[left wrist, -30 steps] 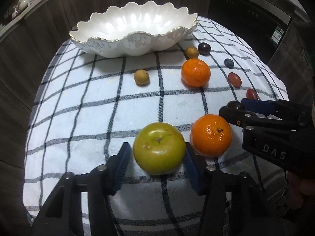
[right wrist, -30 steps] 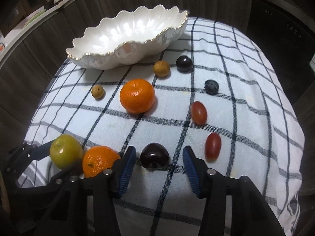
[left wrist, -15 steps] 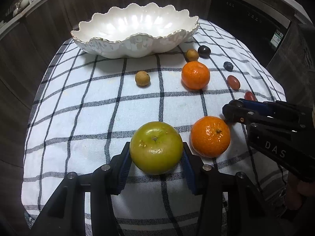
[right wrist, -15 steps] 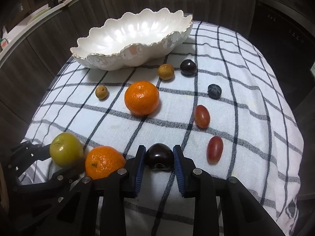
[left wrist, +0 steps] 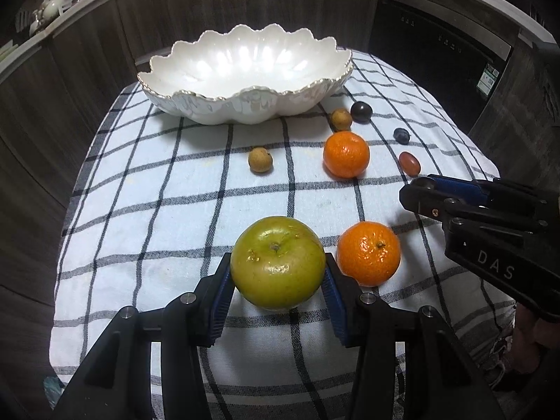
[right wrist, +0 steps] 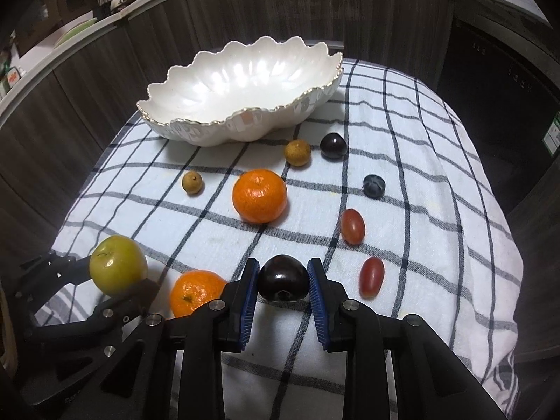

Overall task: Organize fruits
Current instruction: 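Carry the apple and plum over the white bowl with both tools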

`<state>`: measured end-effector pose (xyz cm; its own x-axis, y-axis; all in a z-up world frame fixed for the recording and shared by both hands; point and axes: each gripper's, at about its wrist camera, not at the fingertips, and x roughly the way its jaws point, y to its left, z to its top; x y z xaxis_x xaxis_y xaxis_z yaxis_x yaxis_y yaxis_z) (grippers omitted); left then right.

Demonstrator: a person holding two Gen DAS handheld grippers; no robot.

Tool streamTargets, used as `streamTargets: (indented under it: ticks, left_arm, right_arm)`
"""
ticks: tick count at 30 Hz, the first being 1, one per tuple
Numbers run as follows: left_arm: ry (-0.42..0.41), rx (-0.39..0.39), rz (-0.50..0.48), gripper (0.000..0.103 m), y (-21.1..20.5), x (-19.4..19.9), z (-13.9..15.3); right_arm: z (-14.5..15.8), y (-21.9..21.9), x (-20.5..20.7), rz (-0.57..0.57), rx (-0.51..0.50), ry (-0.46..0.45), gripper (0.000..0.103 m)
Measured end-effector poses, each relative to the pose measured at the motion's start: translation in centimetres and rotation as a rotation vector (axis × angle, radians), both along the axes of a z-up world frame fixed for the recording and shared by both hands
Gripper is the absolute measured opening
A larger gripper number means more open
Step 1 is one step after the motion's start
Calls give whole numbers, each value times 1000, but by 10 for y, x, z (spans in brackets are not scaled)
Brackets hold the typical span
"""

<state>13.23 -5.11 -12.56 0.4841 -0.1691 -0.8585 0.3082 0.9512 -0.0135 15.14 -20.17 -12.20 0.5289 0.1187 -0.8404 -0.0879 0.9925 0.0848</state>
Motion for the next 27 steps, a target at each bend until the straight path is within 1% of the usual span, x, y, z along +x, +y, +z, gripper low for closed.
streamTargets:
  ticks: [9, 16, 20, 27]
  left_arm:
    - [-57, -10, 24, 47, 6, 10, 21]
    - [-93, -30, 50, 47, 11, 32, 38]
    - [-122, -22, 50, 47, 12, 45, 49]
    - [-163, -17, 53, 47, 13, 66, 65]
  right_arm:
    - [15, 1, 7, -6, 16, -39, 30]
    - [36, 3, 26, -6, 27, -100, 30]
    - [49, 4, 37, -4, 27, -142, 30]
    - [64, 6, 57, 0, 24, -184, 30]
